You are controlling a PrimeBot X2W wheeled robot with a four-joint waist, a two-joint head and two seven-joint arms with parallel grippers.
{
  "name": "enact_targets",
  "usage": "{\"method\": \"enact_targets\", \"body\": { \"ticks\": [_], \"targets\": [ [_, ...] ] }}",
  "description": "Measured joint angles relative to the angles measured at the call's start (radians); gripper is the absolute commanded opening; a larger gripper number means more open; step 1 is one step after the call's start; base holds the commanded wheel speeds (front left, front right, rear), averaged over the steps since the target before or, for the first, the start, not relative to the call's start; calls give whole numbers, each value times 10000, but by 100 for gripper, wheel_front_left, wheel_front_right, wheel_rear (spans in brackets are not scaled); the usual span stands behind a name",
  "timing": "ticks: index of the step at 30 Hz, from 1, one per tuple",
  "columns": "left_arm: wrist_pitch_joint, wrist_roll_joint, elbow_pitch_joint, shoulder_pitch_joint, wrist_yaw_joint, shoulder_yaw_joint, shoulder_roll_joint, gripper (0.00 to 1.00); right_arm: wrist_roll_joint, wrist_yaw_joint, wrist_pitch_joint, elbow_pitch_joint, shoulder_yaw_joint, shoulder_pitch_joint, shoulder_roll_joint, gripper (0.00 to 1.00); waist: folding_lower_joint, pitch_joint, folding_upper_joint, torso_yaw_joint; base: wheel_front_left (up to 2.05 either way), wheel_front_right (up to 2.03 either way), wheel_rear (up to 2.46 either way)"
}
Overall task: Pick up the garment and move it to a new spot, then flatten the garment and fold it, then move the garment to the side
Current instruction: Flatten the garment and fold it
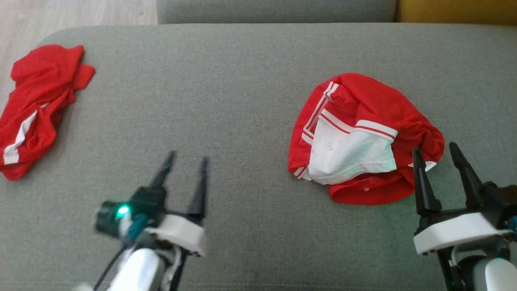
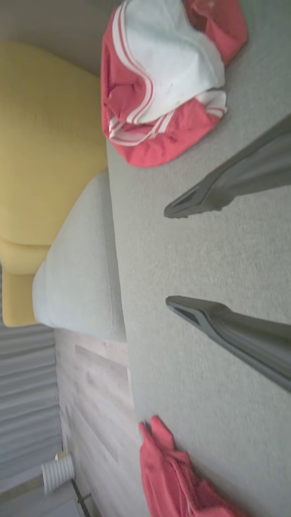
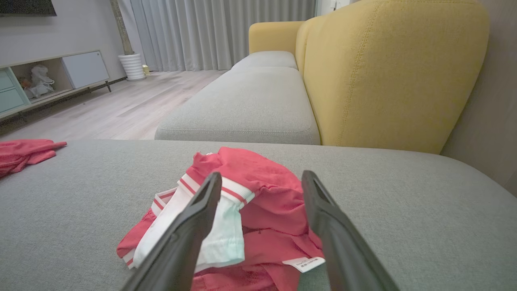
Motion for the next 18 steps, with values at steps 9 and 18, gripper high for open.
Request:
{"method": "enact_targets", "body": {
  "ticks": [9, 18],
  "targets": [
    [1778, -213, 976, -2277, -1960, -2359, -1009, 100, 77, 0, -4, 31, 169, -344, 0, 100, 0, 654, 0, -373, 0, 0, 0],
    [2625, -1480, 2686, -3281, -2251, -3237, -1141, 100, 360, 0, -121, 257, 268, -666, 0, 100, 1, 1352, 0, -1328, 0, 0, 0]
  ]
}}
